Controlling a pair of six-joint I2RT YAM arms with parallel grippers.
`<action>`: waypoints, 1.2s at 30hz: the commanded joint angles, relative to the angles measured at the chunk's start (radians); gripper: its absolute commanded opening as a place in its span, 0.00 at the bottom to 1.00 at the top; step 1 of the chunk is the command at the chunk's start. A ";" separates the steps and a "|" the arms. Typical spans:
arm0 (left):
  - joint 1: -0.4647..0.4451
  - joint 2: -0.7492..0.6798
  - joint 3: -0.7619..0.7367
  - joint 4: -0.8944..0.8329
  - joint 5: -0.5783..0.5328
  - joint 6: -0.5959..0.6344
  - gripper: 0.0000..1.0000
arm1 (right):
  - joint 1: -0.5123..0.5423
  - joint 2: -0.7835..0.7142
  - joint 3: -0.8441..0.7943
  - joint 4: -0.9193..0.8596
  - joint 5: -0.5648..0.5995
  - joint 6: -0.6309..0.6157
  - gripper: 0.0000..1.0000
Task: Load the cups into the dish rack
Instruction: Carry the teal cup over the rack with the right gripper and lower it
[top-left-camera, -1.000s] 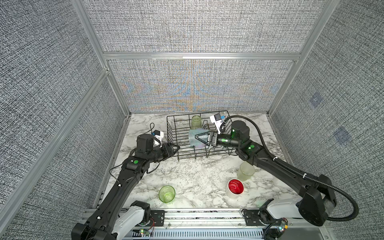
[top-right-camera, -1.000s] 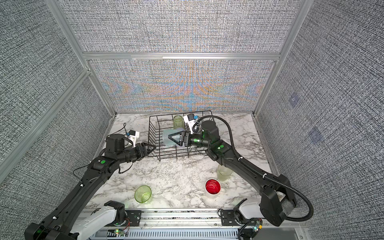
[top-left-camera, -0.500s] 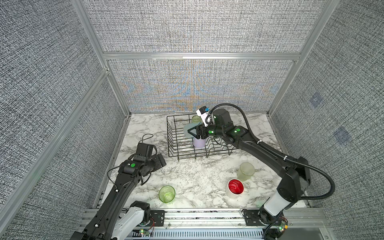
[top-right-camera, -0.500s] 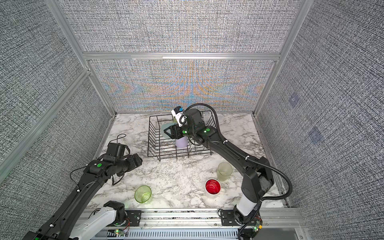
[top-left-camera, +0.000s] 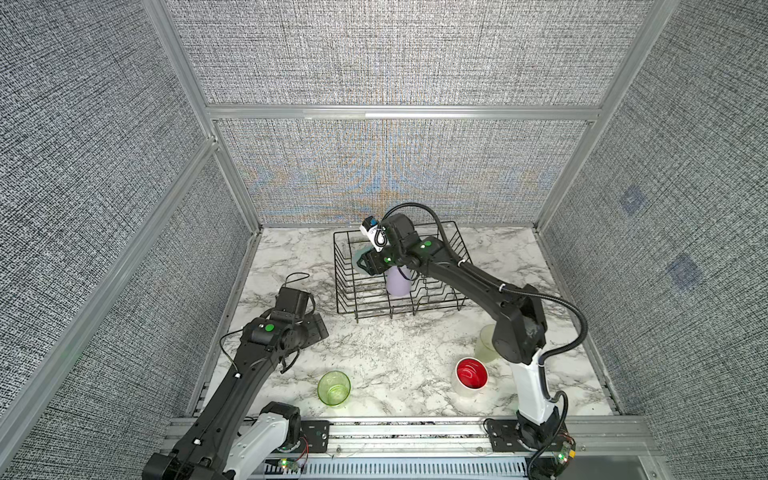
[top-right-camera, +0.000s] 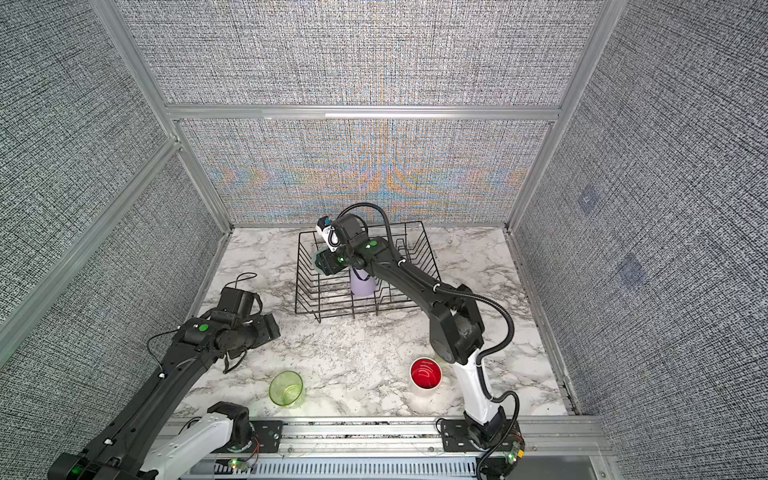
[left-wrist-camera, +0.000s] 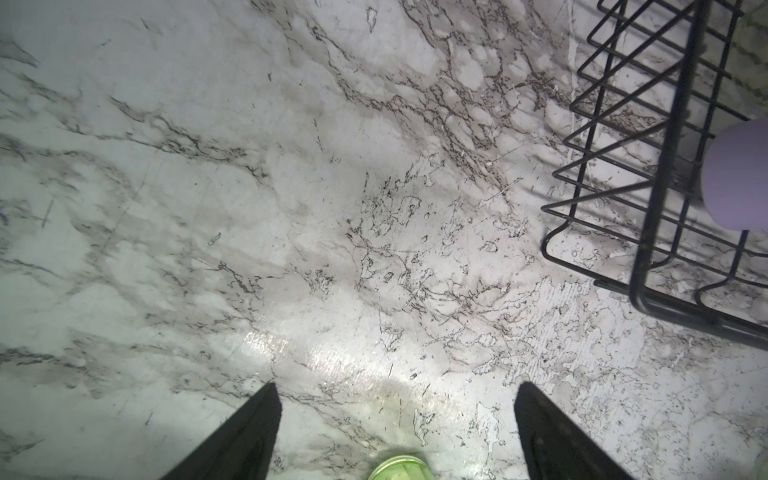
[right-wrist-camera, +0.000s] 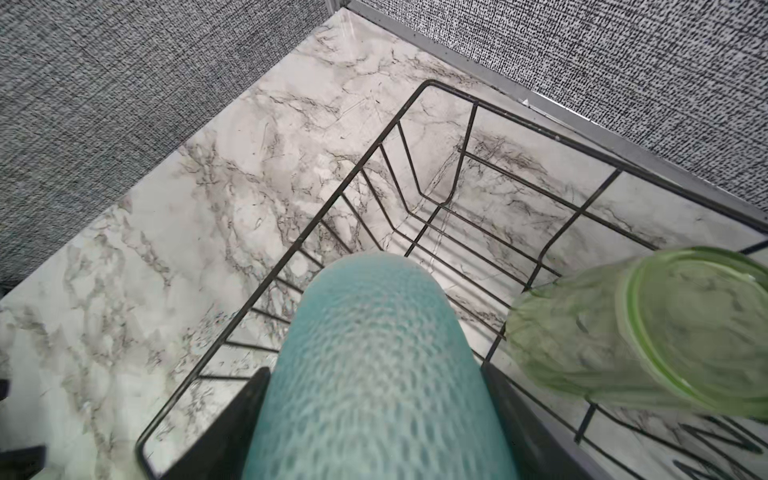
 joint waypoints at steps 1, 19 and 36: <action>0.001 -0.008 0.001 -0.010 0.008 0.013 0.89 | 0.006 0.080 0.095 -0.053 0.076 -0.061 0.62; 0.001 -0.027 -0.031 0.046 0.085 0.031 0.89 | 0.026 0.460 0.453 -0.033 0.306 -0.241 0.64; 0.000 -0.002 -0.013 0.069 0.148 0.055 0.89 | 0.026 0.453 0.422 -0.002 0.336 -0.271 0.78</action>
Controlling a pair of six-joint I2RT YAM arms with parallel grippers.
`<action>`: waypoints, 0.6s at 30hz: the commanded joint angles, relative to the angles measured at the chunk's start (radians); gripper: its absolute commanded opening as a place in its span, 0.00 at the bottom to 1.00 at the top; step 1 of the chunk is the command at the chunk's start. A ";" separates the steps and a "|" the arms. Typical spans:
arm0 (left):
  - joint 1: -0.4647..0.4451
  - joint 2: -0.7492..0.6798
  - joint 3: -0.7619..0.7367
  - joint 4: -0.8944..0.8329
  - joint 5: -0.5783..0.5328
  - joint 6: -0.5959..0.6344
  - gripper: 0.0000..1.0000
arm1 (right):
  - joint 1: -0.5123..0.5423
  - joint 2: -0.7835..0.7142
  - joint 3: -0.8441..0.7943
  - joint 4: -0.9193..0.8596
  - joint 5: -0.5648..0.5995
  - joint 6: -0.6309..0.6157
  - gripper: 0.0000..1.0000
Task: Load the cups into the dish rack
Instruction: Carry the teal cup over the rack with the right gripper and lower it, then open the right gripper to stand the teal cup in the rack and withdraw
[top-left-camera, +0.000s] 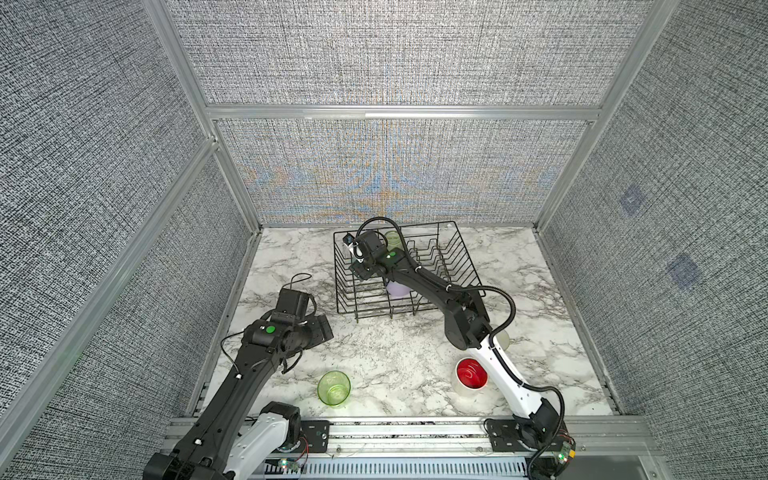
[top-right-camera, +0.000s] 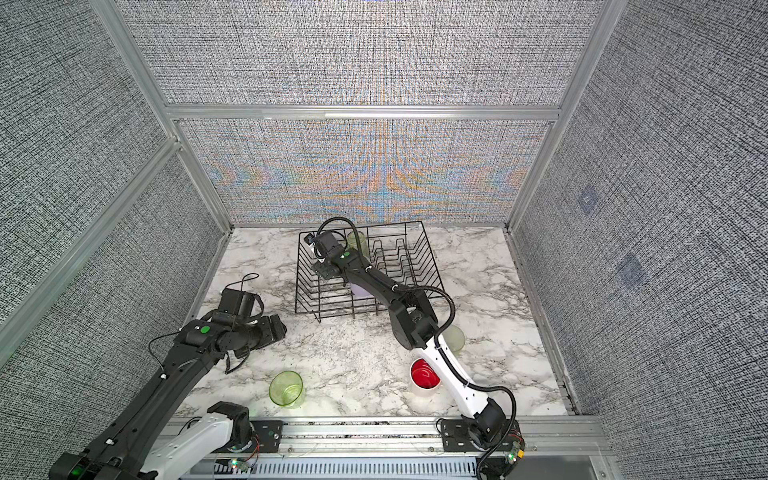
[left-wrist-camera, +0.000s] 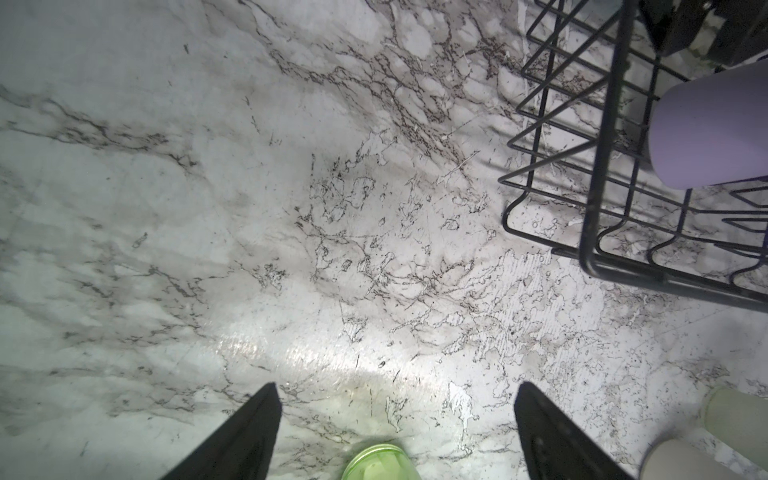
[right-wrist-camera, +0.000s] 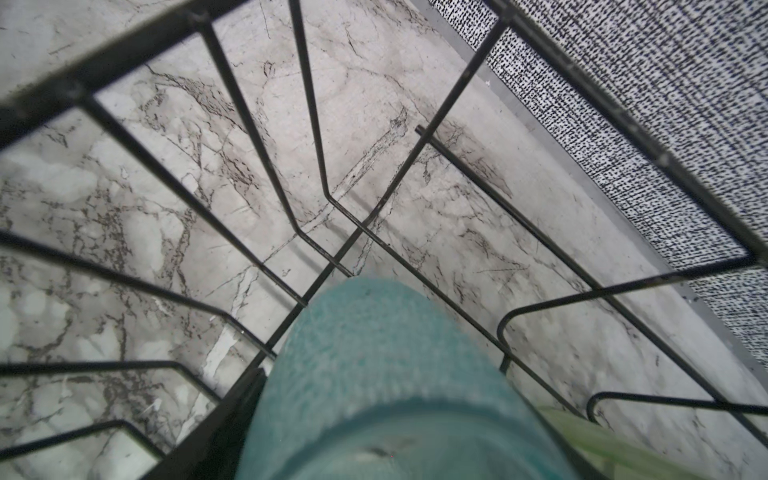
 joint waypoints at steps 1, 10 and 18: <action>0.000 0.000 0.014 0.014 0.030 0.016 0.89 | 0.000 -0.018 -0.004 0.019 0.030 -0.015 0.80; 0.001 -0.030 0.016 0.027 0.063 -0.003 0.89 | 0.006 -0.069 -0.019 0.013 0.037 -0.007 0.86; 0.000 -0.089 0.017 -0.028 0.148 -0.001 0.88 | 0.017 -0.231 -0.091 -0.007 -0.050 0.057 0.90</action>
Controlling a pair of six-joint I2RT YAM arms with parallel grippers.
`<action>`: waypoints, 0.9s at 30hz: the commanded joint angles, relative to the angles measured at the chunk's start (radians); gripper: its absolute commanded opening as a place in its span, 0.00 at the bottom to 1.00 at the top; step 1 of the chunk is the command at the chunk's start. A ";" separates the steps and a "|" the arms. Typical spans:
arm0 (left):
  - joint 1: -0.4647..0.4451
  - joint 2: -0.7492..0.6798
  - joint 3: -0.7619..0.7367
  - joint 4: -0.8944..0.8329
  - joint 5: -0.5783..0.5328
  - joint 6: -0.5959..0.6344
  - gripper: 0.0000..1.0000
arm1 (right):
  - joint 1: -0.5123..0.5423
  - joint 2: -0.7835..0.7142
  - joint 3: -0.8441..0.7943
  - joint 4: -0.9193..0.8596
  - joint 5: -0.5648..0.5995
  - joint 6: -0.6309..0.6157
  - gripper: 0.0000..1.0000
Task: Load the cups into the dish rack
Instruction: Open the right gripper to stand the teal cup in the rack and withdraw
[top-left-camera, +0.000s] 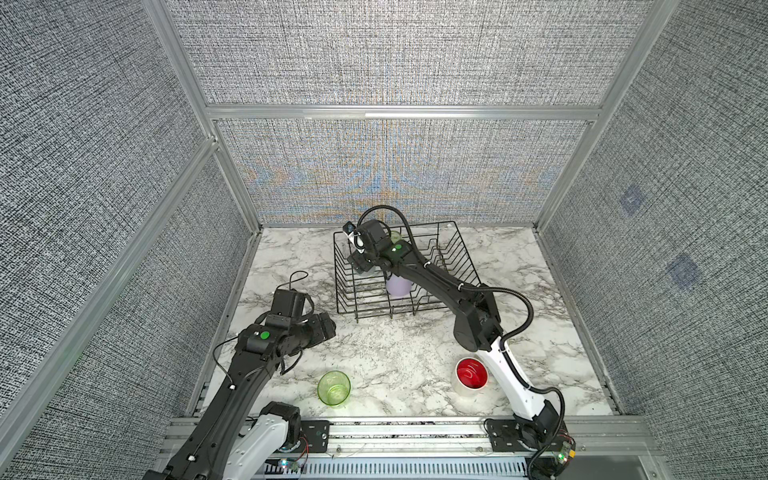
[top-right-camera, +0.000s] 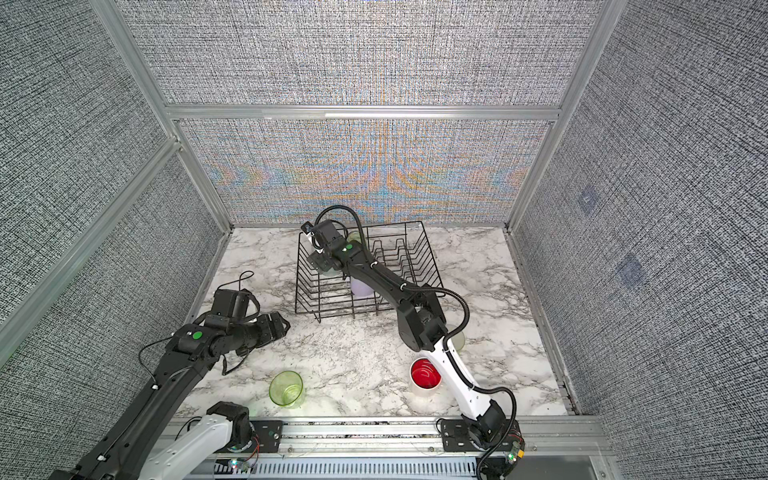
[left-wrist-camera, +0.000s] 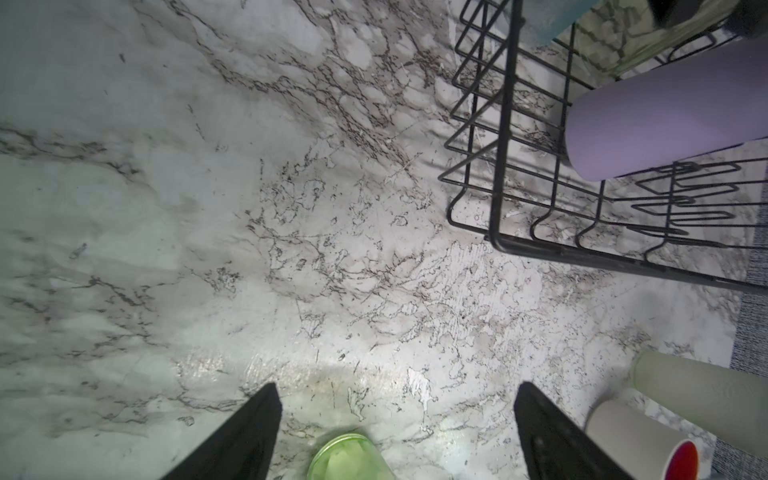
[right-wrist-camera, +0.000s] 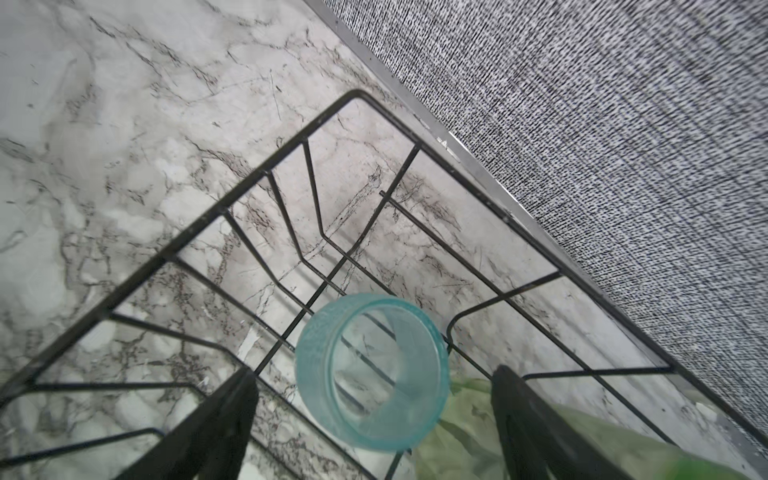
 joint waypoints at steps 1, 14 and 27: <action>0.000 -0.027 0.009 -0.050 0.053 0.009 0.88 | 0.006 -0.093 -0.052 0.013 -0.072 0.050 0.91; -0.047 -0.166 0.011 -0.107 0.235 -0.024 0.76 | 0.020 -0.644 -0.671 0.350 -0.242 0.142 0.99; -0.266 -0.096 0.037 -0.225 0.108 -0.097 0.73 | 0.002 -1.028 -1.078 0.436 -0.065 0.117 0.99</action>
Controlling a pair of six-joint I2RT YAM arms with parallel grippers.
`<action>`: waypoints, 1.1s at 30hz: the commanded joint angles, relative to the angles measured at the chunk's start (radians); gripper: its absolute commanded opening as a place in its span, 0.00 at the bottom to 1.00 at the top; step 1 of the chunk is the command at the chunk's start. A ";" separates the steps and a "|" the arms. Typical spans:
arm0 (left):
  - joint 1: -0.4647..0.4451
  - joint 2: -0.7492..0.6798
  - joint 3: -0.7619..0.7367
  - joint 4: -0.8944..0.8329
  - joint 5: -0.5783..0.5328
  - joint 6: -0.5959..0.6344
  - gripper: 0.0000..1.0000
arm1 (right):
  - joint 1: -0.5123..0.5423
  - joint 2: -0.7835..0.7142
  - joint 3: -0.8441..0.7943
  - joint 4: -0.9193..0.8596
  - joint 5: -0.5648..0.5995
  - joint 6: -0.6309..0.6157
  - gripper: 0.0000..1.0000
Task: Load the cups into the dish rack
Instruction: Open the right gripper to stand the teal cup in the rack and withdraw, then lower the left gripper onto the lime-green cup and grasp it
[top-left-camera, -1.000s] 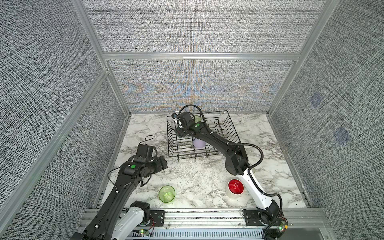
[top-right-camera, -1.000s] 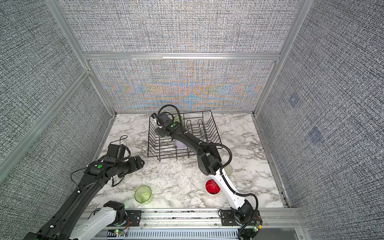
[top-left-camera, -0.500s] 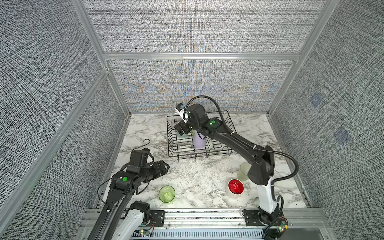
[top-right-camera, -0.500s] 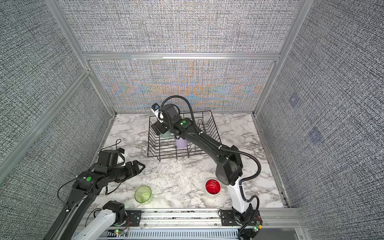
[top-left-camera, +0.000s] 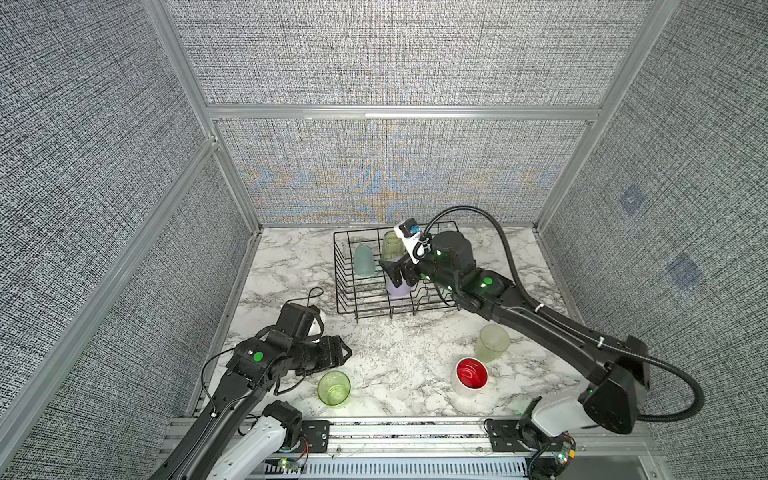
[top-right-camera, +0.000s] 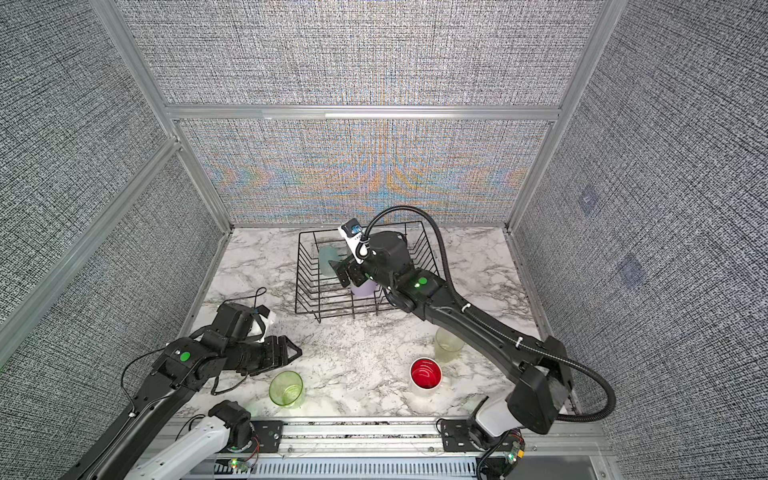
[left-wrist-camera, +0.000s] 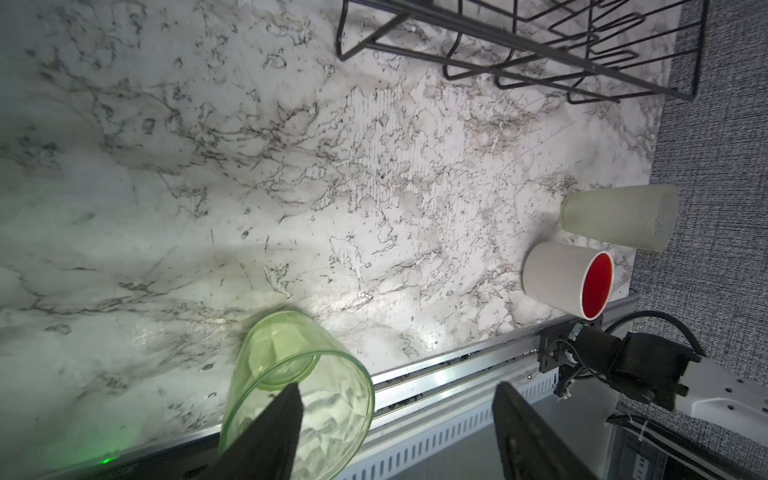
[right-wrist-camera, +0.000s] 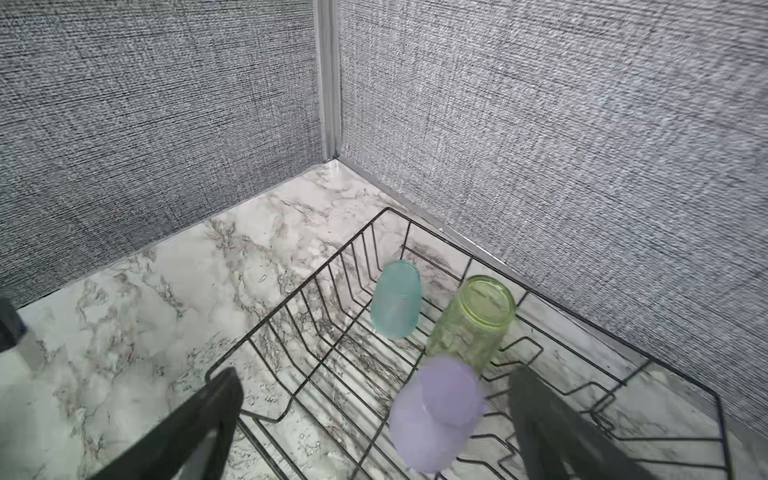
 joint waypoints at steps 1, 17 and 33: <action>-0.040 0.025 0.000 -0.023 -0.057 -0.036 0.73 | -0.009 -0.049 -0.040 -0.001 0.082 -0.014 0.99; -0.302 0.275 0.002 0.040 -0.235 -0.141 0.73 | -0.047 -0.163 -0.156 -0.065 0.120 0.018 0.99; -0.434 0.369 -0.009 0.091 -0.273 -0.211 0.62 | -0.065 -0.201 -0.197 -0.057 0.149 0.017 0.99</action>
